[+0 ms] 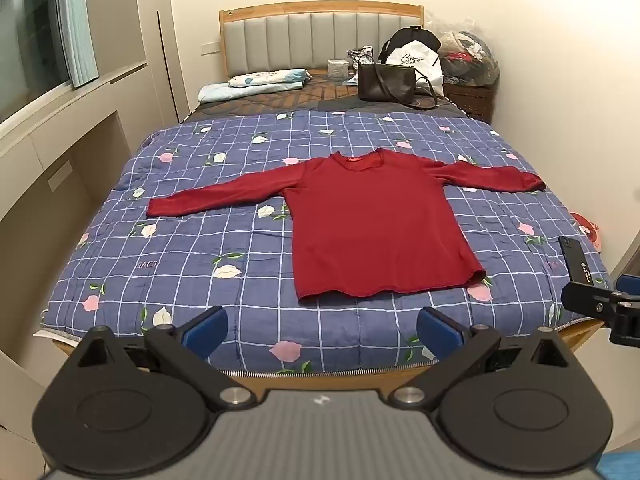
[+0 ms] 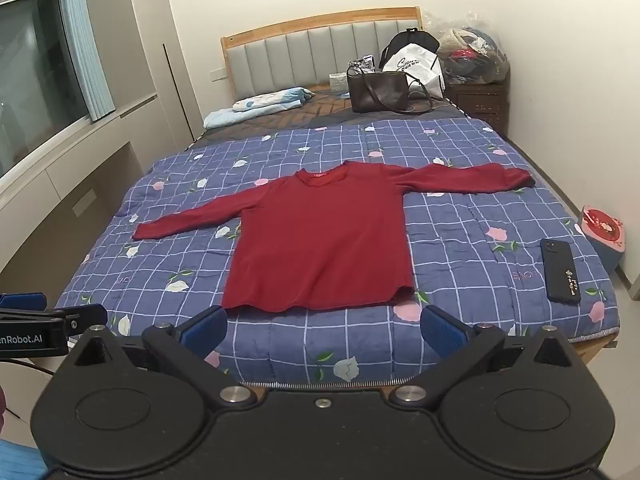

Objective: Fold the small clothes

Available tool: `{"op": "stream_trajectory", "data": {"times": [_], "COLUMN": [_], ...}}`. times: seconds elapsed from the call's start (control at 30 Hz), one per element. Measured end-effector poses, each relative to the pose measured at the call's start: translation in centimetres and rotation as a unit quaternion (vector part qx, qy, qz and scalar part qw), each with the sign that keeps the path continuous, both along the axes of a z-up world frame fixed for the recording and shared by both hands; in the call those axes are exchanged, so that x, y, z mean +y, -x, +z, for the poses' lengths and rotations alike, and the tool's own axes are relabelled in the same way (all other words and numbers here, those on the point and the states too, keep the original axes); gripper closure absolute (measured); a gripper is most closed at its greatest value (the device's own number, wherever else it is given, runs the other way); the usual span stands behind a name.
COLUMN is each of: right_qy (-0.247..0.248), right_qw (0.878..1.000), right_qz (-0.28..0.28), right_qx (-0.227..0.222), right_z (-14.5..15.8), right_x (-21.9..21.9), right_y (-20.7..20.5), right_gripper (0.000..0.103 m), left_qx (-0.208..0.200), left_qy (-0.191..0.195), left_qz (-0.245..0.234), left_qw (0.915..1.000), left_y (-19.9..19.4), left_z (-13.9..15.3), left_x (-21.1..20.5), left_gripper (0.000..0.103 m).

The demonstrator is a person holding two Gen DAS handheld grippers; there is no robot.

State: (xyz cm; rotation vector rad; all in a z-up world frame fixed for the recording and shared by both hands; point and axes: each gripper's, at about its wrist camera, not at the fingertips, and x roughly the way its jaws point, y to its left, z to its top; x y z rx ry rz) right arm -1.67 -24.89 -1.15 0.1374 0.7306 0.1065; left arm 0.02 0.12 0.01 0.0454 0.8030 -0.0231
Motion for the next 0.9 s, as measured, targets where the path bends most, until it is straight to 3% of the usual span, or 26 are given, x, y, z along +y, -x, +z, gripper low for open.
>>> {"op": "stream_trajectory", "data": {"times": [0.9], "right_qy": [-0.010], "right_qw": [1.000], "right_qz": [0.002], "right_qx": [0.004], "right_z": [-0.3], "right_x": [-0.3], "right_y": [-0.2], "right_gripper": [0.000], "left_qx": [0.008], "left_qy": [0.004], "left_qz": [-0.007], "left_qw": [0.9999], "left_y": [-0.5], "left_z": [-0.5], "left_x": [-0.5], "left_gripper": [0.000]}}
